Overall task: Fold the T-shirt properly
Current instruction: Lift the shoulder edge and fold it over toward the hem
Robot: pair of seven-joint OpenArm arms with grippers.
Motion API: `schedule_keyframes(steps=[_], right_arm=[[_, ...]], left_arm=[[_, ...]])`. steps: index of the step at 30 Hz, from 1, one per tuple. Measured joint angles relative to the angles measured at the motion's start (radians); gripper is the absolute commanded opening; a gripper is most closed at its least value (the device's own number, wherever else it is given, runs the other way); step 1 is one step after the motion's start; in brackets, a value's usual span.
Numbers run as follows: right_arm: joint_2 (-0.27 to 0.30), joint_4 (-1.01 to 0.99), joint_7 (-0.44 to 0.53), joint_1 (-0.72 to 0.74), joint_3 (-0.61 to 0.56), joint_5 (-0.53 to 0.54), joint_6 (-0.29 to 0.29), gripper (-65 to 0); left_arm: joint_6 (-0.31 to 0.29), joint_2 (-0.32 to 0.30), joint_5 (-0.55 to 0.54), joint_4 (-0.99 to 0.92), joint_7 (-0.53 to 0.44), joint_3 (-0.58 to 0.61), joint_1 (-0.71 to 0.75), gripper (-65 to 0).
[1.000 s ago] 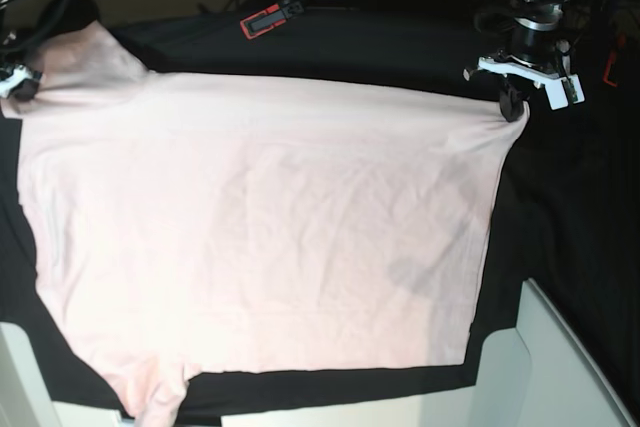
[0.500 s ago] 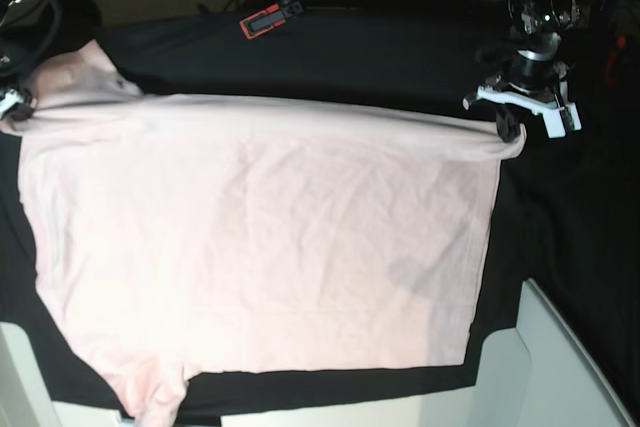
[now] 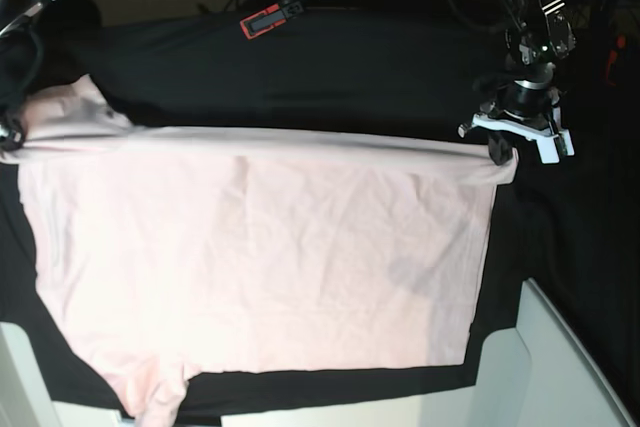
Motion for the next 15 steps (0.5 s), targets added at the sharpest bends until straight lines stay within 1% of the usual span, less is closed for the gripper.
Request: schedule_keyframes(steps=[6, 8, 13, 15], right_arm=[[0.041, -0.067, 0.005, 0.061, 0.000, 0.002, 0.000, -65.0], [0.042, -0.078, 0.004, 0.066, -0.026, -0.008, -0.001, -65.0], [0.042, -0.084, 0.054, 0.086, -0.084, -0.006, -0.002, -65.0], [0.041, -0.084, 0.060, 0.093, -0.104, -0.008, -0.002, -65.0]], left_arm=[[-0.001, 0.001, -0.002, -0.047, 0.003, 0.002, -0.057, -65.0], [0.000, 0.000, -0.002, -0.060, 0.003, 0.002, -0.070, -65.0], [0.003, 0.000, 0.001, -0.082, -0.003, 0.002, -0.116, -65.0], [0.004, 0.000, 0.004, -0.108, -0.003, 0.001, -0.142, -65.0]])
